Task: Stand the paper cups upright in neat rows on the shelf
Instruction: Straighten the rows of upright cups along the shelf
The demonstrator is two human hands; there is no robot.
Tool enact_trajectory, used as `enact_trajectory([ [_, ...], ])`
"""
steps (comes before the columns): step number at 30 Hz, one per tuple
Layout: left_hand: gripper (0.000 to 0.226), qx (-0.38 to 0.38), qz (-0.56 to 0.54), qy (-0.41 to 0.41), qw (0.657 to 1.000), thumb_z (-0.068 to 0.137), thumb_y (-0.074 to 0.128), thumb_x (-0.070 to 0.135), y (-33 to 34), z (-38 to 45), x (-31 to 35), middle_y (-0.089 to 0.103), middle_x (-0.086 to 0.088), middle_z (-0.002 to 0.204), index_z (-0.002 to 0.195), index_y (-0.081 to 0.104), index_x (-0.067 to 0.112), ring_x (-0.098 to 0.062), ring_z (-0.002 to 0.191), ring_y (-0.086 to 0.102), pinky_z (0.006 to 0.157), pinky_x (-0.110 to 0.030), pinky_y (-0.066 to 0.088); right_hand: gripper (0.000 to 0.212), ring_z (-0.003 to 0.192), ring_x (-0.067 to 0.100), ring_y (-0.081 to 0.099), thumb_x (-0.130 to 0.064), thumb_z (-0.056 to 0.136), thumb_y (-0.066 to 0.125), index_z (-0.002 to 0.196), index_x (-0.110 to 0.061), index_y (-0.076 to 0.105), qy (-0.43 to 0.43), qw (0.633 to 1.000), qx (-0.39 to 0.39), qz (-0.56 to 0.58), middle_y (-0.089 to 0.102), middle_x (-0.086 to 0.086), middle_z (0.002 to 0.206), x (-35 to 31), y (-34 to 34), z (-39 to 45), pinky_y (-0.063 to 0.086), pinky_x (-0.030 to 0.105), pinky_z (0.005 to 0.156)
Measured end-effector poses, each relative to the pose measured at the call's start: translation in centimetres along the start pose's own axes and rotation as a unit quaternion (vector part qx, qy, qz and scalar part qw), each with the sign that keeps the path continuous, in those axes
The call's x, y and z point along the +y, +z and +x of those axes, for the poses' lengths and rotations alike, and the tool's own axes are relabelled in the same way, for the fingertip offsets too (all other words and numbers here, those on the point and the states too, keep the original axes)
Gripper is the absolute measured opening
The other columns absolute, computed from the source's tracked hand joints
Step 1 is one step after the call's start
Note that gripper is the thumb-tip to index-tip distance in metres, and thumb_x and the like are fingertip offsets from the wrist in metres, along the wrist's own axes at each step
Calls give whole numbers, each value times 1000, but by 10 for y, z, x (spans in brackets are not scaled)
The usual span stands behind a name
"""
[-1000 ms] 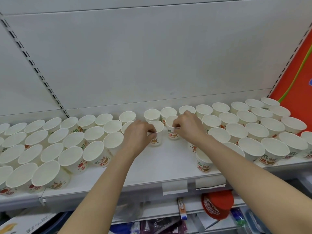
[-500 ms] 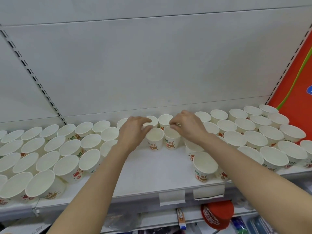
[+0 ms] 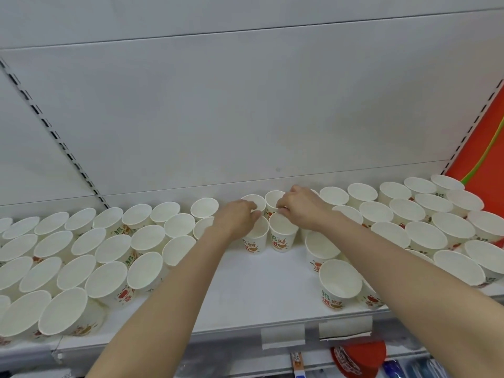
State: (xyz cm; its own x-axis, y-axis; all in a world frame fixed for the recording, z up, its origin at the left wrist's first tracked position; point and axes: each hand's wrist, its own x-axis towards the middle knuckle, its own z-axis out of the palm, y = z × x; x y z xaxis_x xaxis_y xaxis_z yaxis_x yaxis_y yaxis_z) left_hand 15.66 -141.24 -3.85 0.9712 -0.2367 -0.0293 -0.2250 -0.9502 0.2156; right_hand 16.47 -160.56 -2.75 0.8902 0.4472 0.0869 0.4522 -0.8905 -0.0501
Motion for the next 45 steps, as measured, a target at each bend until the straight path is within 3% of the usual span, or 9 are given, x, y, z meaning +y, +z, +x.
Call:
enact_trajectory([
  [6, 32, 121, -65, -22, 990, 97, 51, 37, -17, -32, -24, 59, 5, 130, 124, 62, 25, -20, 116, 56, 90, -36, 48, 26, 90, 23, 46, -27, 94, 45, 89, -15, 67, -9, 996, 85, 1, 65, 0, 86, -7, -7, -3, 34, 34, 83],
  [11, 12, 263, -29, -126, 956, 89, 62, 31, -30, -105, -60, 66, 7, 93, 95, 72, 29, -19, 96, 56, 64, -31, 41, 18, 82, 23, 48, -18, 87, 53, 83, -17, 71, -61, 982, 169, 60, 67, -2, 78, -45, -3, -10, 34, 32, 74],
  [13, 9, 246, -6, -150, 958, 83, 68, 34, -28, -134, -70, 66, 9, 88, 88, 72, 29, -18, 93, 56, 63, -29, 39, 16, 81, 24, 50, -17, 86, 56, 81, -17, 72, -90, 978, 168, 89, 67, -1, 76, -67, 2, -14, 32, 31, 72],
  [18, 23, 114, 72, -134, 982, 78, 73, 37, -18, -154, -79, 66, 5, 102, 100, 71, 31, -20, 101, 52, 75, -32, 43, 14, 88, 25, 51, -17, 87, 59, 93, -19, 72, -117, 973, 155, 126, 69, -2, 90, -108, 15, -19, 36, 33, 71],
  [24, 3, 168, 27, -70, 983, 84, 69, 29, -19, -157, -84, 67, 9, 90, 86, 71, 29, -17, 90, 51, 65, -30, 35, 21, 96, 25, 50, -13, 85, 60, 104, -18, 68, -81, 984, 124, 100, 63, 0, 99, -130, 20, -8, 42, 36, 67],
  [29, 6, 201, -48, 3, 978, 80, 75, 25, -31, -176, -106, 62, 16, 75, 81, 70, 28, -11, 80, 52, 66, -30, 41, 21, 98, 25, 48, -10, 84, 59, 102, -17, 68, -77, 992, 84, 58, 62, 2, 100, -141, 25, 4, 30, 31, 64],
  [36, 31, 164, -47, 100, 980, 70, 73, 61, -29, -178, -118, 60, 16, 74, 72, 60, 33, -9, 77, 52, 66, -31, 44, 2, 77, 25, 49, -14, 77, 70, 76, -16, 71, -47, 977, 187, 95, 64, -2, 71, -153, 24, -37, 37, 32, 66],
  [40, 28, 120, -80, 134, 980, 73, 75, 55, -19, -174, -102, 63, 16, 81, 76, 65, 30, -6, 83, 54, 70, -30, 48, 7, 75, 24, 50, -18, 73, 77, 78, -18, 71, -4, 964, 248, 95, 63, -5, 70, -143, 22, -91, 38, 34, 67],
  [45, 25, 94, -108, 169, 975, 76, 76, 50, 0, -154, -69, 64, 15, 84, 80, 65, 28, -7, 85, 54, 76, -32, 48, 12, 73, 25, 53, -16, 68, 81, 74, -18, 70, 61, 966, 241, 71, 63, -6, 71, -121, 28, -128, 32, 31, 68],
])
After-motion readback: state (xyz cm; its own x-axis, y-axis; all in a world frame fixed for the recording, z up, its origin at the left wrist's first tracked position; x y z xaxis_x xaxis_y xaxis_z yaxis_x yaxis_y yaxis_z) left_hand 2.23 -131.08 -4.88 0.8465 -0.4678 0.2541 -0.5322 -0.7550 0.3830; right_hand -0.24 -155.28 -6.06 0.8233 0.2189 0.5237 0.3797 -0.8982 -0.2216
